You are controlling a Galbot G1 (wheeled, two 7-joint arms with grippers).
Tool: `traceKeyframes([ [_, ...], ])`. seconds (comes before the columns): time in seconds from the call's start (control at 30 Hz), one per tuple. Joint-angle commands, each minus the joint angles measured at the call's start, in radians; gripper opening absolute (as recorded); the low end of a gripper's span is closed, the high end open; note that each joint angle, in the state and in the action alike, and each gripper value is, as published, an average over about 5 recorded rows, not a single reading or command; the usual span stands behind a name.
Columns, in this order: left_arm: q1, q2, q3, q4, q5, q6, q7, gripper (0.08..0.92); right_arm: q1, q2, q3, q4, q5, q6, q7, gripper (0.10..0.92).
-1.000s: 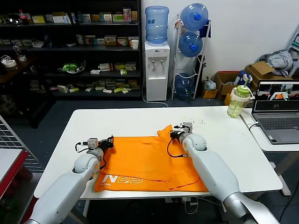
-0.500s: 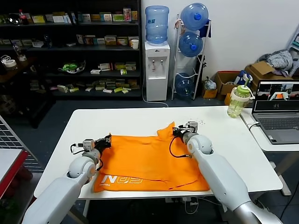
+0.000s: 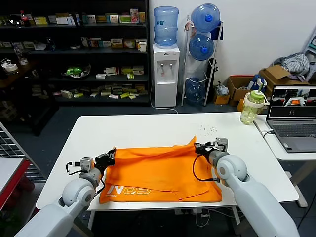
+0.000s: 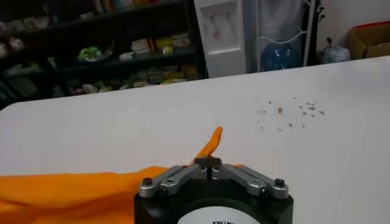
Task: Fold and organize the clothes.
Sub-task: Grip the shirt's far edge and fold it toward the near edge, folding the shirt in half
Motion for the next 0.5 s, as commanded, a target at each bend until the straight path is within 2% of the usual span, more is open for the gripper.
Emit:
traceKeyframes([
  [0.03, 0.174, 0.069, -0.031, -0.19, -0.002, 0.005, -0.047, 0.096, -0.217, -0.153, 0.068, 0.284, 0.099, -0.031, 0.074, 0.124],
  [0.5, 0.261, 0.083, -0.056, -0.207, 0.031, -0.011, -0.048, 0.096, -0.342, -0.171, 0.1, 0.367, 0.094, -0.037, 0.096, 0.124],
])
